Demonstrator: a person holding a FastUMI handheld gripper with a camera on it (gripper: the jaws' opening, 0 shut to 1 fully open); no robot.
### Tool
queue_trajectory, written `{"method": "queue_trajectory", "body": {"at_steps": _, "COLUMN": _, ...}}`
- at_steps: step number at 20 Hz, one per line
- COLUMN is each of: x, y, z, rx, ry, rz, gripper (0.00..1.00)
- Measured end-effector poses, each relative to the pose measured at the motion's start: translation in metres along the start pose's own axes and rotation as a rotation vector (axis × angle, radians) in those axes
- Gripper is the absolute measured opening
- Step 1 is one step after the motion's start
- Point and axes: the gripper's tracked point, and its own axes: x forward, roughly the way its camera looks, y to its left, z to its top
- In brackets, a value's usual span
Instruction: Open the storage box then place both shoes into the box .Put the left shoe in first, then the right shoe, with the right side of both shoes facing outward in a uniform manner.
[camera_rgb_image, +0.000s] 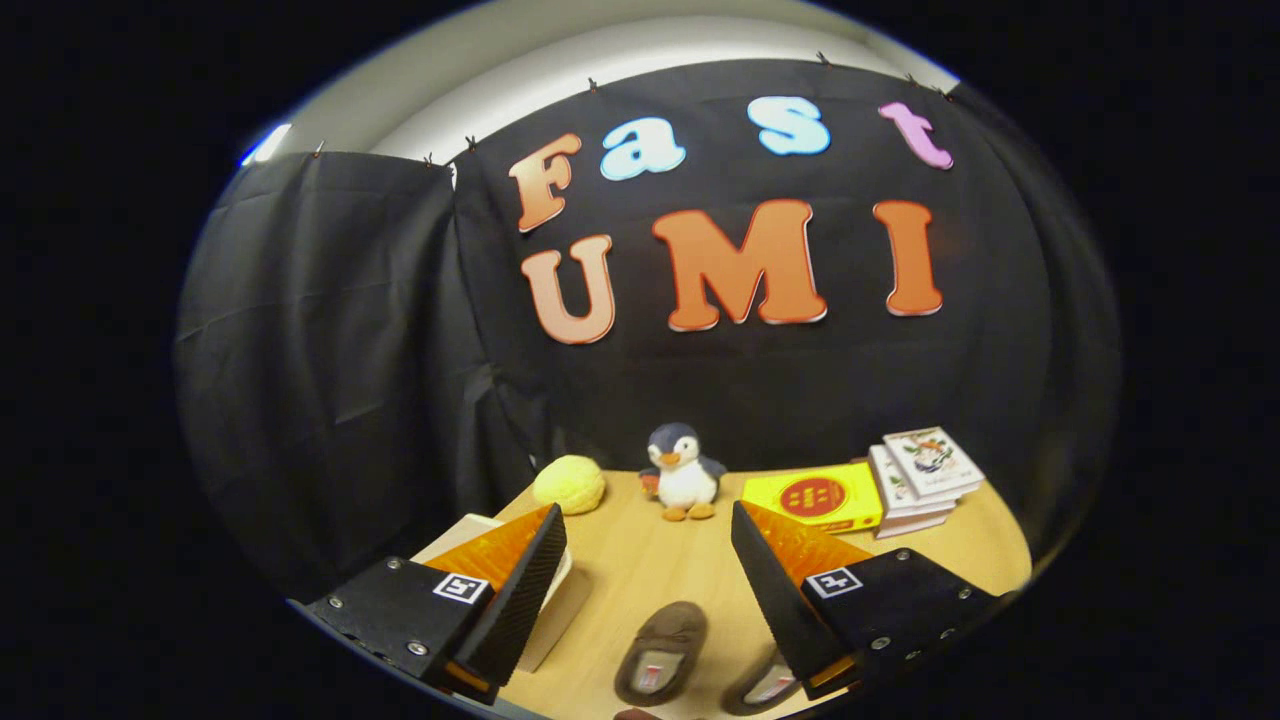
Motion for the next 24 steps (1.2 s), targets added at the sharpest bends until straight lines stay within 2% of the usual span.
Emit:
{"method": "queue_trajectory", "body": {"at_steps": 3, "x": 0.026, "y": 0.005, "z": -0.047, "rx": 0.013, "ry": 0.115, "rz": 0.024, "gripper": 0.99}}
{"method": "queue_trajectory", "body": {"at_steps": 9, "x": 0.055, "y": 0.058, "z": -0.121, "rx": 0.185, "ry": 0.341, "rz": 0.178, "gripper": 0.98}}
{"method": "queue_trajectory", "body": {"at_steps": 16, "x": 0.079, "y": 0.106, "z": -0.18, "rx": 0.33, "ry": 0.53, "rz": 0.333, "gripper": 0.98}}
{"method": "queue_trajectory", "body": {"at_steps": 24, "x": 0.087, "y": 0.145, "z": -0.22, "rx": 0.539, "ry": 0.693, "rz": 0.465, "gripper": 0.97}}
